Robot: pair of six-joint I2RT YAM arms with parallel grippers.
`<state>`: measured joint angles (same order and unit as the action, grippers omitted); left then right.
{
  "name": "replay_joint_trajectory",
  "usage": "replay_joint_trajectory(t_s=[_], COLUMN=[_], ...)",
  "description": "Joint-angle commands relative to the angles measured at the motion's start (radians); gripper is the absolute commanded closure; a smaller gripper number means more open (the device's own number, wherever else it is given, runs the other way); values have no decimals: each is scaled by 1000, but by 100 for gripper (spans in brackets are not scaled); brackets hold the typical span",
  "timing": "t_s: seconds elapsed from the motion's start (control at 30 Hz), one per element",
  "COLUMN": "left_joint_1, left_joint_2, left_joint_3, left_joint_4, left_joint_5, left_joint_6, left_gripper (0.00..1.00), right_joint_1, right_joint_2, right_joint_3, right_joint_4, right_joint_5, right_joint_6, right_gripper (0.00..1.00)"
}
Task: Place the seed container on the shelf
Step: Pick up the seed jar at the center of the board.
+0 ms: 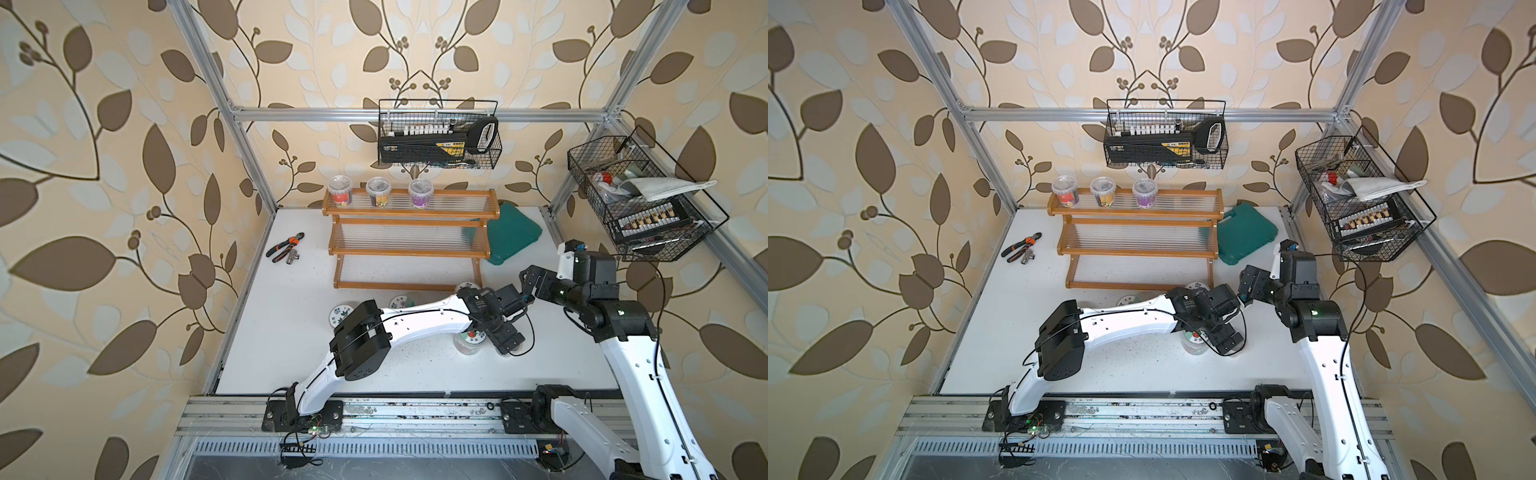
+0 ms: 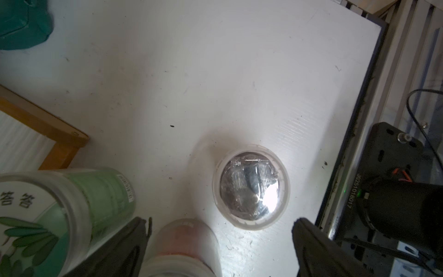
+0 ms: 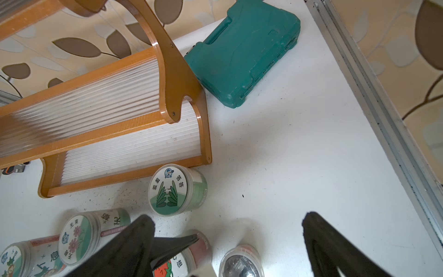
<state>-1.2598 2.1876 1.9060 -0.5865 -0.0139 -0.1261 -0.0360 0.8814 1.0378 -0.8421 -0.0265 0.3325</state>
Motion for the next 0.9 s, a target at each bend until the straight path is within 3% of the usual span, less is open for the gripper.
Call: replay_joint_trajectory(t_s=[0.0,0.87], left_joint_1=[-12,-32], left_joint_2=[19,127], left_joint_3=[36,136], left_joint_4=[37,11], left_joint_5=[40,90], left_joint_6=[45,81], left_gripper=[2,2], right_joint_1=[-10,-89], right_joint_2=[-5,-12], right_joint_3=[-13,-30], right_joint_4=[6,-7], right_joint_5=[-12,-28], right_joint_6=[-1,-28], right_gripper=[1,1])
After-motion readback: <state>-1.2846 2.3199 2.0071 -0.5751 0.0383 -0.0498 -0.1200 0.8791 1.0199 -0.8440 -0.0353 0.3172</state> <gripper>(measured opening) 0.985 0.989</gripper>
